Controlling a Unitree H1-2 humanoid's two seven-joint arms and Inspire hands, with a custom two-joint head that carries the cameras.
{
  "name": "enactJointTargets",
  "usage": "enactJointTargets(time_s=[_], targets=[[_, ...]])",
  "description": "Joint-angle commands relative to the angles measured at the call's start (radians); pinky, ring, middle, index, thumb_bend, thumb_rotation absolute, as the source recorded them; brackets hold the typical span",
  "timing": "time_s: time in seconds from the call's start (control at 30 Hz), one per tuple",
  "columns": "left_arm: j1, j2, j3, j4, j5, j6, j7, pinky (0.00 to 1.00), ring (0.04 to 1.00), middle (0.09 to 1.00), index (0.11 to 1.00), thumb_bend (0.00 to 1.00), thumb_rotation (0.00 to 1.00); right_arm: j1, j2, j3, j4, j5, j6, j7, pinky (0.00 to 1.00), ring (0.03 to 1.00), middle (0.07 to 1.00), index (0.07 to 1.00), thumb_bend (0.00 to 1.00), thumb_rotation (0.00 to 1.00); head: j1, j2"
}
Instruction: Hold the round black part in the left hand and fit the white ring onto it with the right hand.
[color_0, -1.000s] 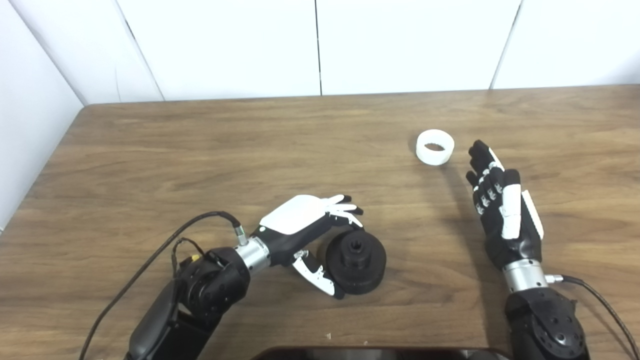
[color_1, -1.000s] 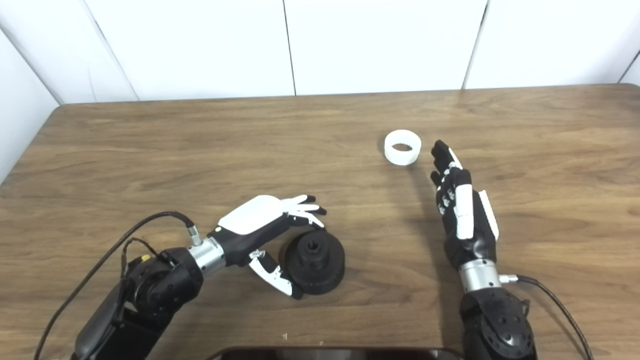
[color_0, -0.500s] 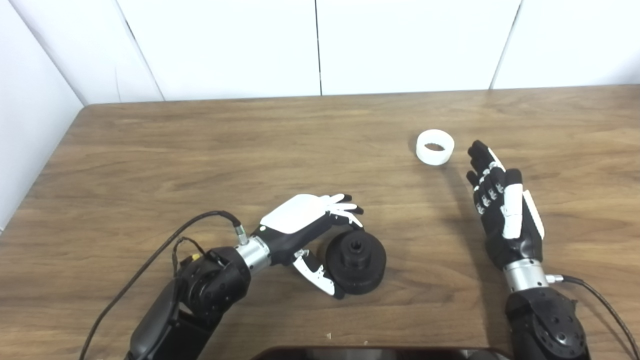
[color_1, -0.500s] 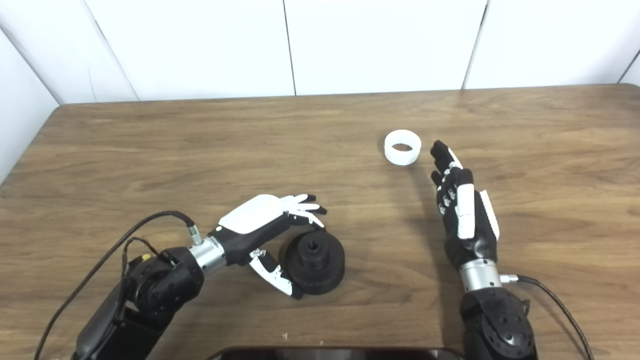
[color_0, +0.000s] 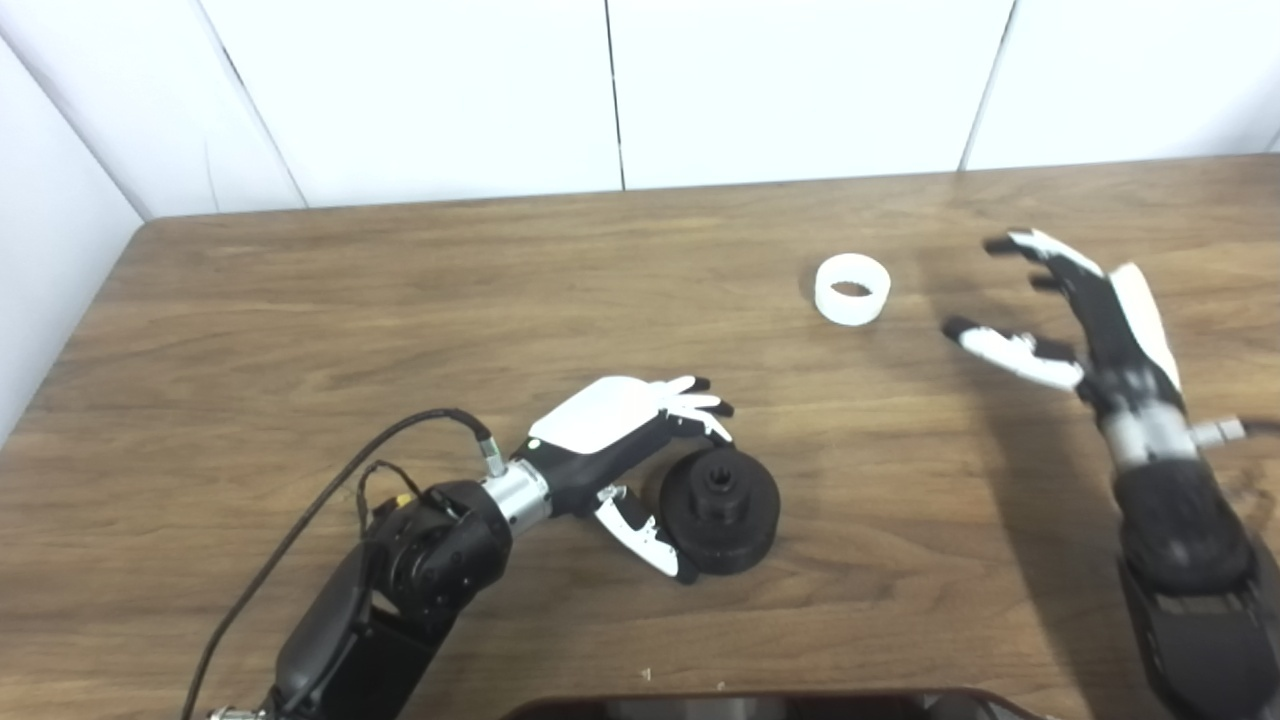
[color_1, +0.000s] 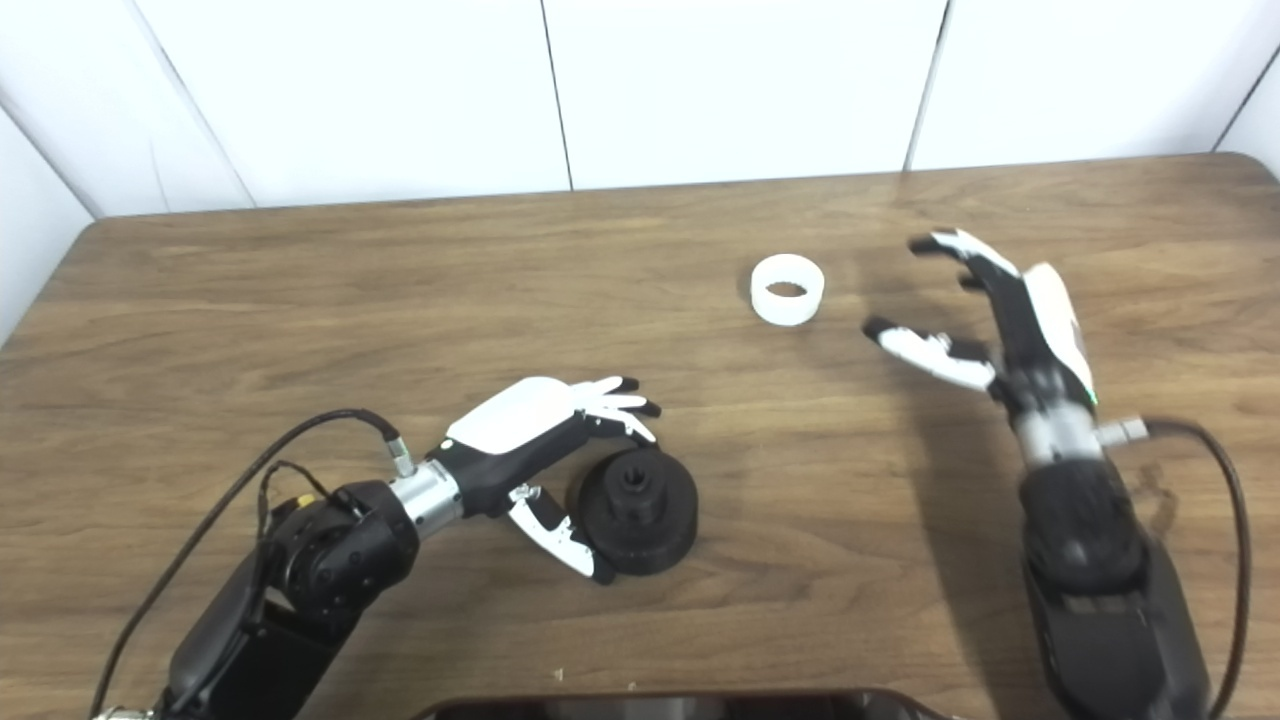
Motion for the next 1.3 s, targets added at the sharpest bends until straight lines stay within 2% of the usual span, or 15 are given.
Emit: enactJointTargets(time_s=[0.0,0.37,0.8,1.27], targets=[[-0.021,0.012,0.007,0.002,0.008,-0.017,0.022,0.95,0.987,0.911,0.66,0.91,0.25,-0.049,-0.014,0.01,0.024,-0.012,-0.01,0.001,0.9,0.942,0.9,0.744,0.82,0.36,0.0,0.0],[-0.022,0.015,0.01,0.014,0.005,-0.03,0.033,0.97,0.982,0.909,0.658,0.91,0.25,-0.153,-0.02,0.066,0.193,-0.045,-0.038,-0.01,0.98,0.998,0.93,0.706,0.89,0.29,0.0,-0.009],[-0.029,0.011,0.009,0.038,0.001,-0.048,0.047,0.95,0.983,0.911,0.658,0.91,0.26,-0.256,-0.022,0.108,0.29,-0.06,-0.032,-0.001,1.0,1.0,0.946,0.705,0.89,0.33,-0.008,-0.025],[-0.031,0.006,0.007,0.054,0.005,-0.063,0.06,0.98,0.983,0.912,0.659,0.9,0.25,-0.335,-0.018,0.137,0.379,-0.061,-0.073,-0.009,1.0,1.0,0.941,0.707,0.88,0.38,0.004,-0.039]])
